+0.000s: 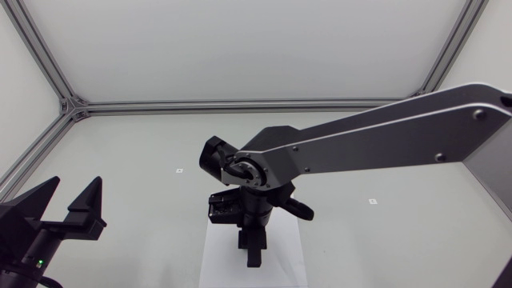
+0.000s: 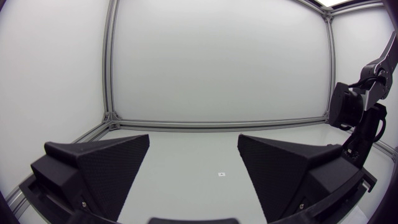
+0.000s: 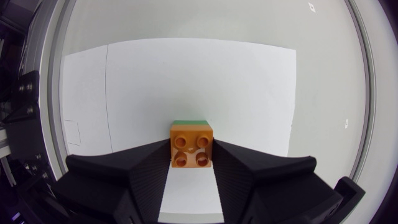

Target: Pick up the orange 2x2 brick with the right arm and stack it on top of the green 2x2 brick in the center

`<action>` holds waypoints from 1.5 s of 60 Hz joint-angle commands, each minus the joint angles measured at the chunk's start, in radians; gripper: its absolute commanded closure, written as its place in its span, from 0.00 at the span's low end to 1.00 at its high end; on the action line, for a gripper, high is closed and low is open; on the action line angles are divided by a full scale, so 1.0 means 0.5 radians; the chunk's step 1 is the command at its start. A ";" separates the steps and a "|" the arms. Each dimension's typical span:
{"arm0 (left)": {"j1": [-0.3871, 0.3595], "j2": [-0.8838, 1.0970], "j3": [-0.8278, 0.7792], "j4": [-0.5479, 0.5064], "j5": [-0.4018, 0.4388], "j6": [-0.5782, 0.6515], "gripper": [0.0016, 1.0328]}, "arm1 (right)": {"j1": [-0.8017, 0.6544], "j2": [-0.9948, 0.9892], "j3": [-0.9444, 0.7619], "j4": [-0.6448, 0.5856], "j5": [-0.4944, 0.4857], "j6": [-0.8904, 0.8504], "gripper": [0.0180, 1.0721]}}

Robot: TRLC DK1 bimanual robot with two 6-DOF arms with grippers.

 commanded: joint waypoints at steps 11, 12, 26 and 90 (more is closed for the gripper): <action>-0.001 -0.008 -0.082 -0.023 0.006 0.011 0.04 | -0.040 0.114 -0.139 0.000 0.003 -0.032 0.54; -0.001 -0.008 -0.082 -0.023 0.006 0.011 0.04 | -0.040 0.111 -0.139 0.000 0.003 -0.032 0.52; -0.001 -0.008 -0.082 -0.023 0.006 0.011 0.04 | -0.046 0.071 -0.139 0.009 0.003 -0.032 0.28; -0.001 -0.008 -0.082 -0.023 0.006 0.011 0.04 | -0.028 0.052 -0.077 0.086 -0.028 0.035 0.67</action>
